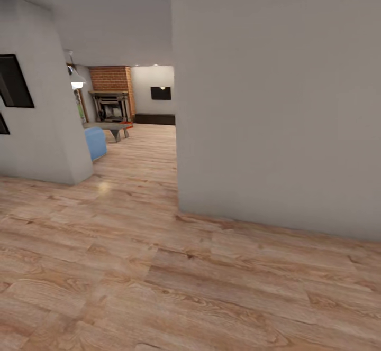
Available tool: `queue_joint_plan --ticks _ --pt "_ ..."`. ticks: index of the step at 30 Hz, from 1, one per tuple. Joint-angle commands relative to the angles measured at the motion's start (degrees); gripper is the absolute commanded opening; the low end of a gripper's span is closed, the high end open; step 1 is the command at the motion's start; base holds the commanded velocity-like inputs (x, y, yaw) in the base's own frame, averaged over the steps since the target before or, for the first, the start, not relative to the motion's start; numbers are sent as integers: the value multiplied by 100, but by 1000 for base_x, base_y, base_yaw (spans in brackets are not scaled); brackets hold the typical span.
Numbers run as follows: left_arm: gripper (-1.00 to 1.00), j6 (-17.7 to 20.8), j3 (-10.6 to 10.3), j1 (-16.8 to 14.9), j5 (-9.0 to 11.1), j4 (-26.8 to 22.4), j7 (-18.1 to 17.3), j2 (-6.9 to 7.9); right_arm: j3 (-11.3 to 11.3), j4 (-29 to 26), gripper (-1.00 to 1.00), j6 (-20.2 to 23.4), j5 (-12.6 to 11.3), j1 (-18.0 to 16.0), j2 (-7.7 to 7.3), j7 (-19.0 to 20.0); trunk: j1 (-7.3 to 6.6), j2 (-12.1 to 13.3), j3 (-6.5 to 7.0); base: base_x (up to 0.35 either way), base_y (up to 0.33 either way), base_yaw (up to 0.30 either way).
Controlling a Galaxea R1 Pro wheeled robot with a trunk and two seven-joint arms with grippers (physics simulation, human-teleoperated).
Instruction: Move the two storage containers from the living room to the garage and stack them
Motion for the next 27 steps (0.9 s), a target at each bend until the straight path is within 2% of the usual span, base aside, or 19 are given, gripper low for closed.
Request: queue_joint_plan --ticks 1,13,27 --pt "100 -15 -2 -5 52 8 -29 1 48 17 100 -30 -51 -7 5 -6 3 -3 -6 319 0 27" --pt "100 -15 -2 -6 48 8 -29 1 48 17 100 -30 -55 -7 5 -6 3 -3 -6 319 0 25" --pt "100 -15 -2 -6 55 8 -29 1 48 17 100 -30 -87 -10 5 -6 3 -3 -6 319 0 254"
